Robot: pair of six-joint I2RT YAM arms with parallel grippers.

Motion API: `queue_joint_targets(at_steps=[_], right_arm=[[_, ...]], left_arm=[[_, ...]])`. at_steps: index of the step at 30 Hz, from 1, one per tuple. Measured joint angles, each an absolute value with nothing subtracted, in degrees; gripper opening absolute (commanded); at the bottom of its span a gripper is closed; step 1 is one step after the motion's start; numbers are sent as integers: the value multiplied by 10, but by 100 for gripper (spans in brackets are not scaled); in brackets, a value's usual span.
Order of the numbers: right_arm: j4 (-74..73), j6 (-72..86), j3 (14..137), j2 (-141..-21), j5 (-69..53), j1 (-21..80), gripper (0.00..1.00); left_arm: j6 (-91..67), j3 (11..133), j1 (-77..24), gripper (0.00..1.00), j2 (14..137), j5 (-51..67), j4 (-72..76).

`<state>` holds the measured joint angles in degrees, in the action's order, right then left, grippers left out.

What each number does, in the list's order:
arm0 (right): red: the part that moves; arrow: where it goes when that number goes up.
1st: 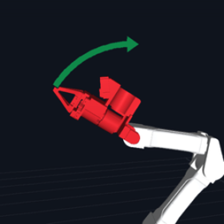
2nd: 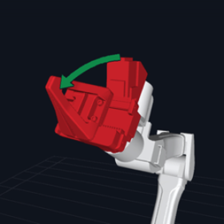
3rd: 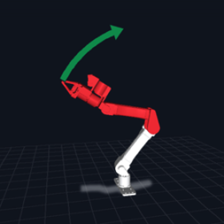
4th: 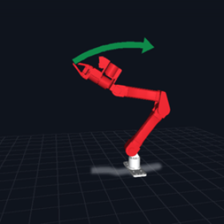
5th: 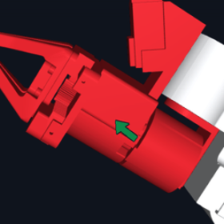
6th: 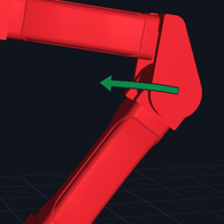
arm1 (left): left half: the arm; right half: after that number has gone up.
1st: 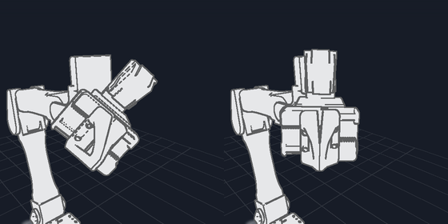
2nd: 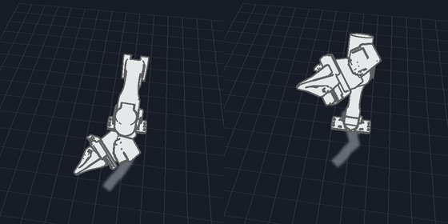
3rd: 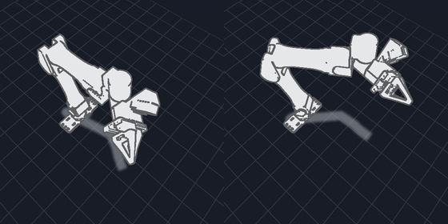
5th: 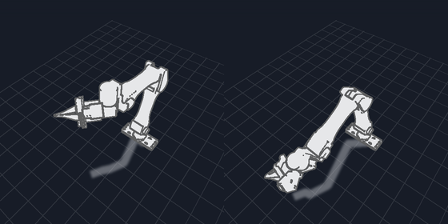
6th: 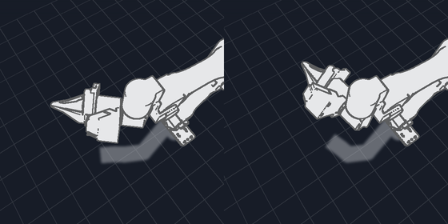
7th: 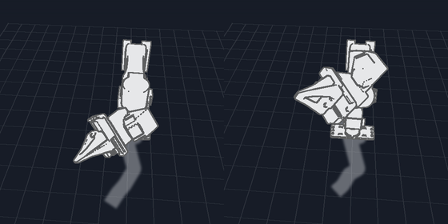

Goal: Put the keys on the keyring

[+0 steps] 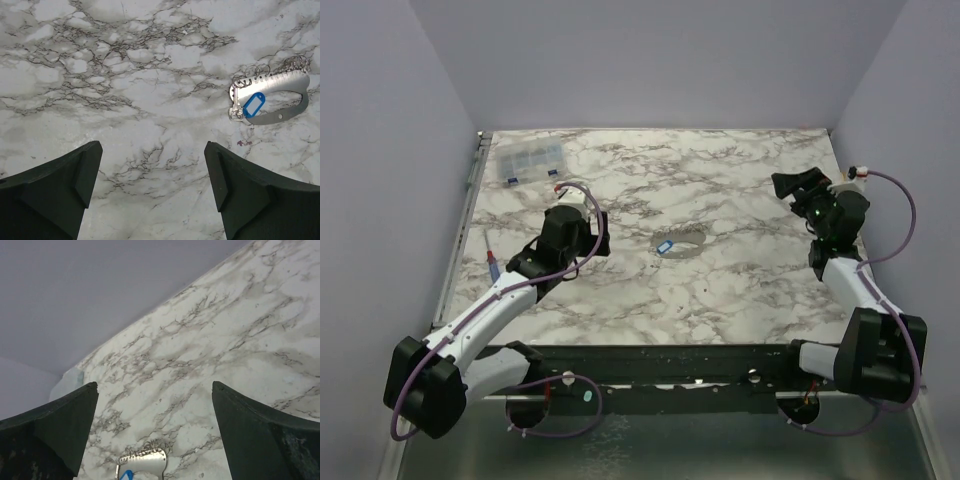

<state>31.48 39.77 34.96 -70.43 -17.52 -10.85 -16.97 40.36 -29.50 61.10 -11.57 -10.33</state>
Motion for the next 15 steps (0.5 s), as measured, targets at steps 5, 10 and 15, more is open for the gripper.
queue_joint_targets(at_steps=[5, 10, 15], right_arm=[[282, 383, 350, -706, -180, -109, 100], [293, 347, 340, -710, -242, -107, 100], [254, 280, 382, -751, -268, -59, 100]], left_arm=[[-167, 404, -295, 93, 611, -120, -103], [-163, 404, -295, 95, 610, -135, -103], [-157, 404, -295, 96, 600, -166, -103]])
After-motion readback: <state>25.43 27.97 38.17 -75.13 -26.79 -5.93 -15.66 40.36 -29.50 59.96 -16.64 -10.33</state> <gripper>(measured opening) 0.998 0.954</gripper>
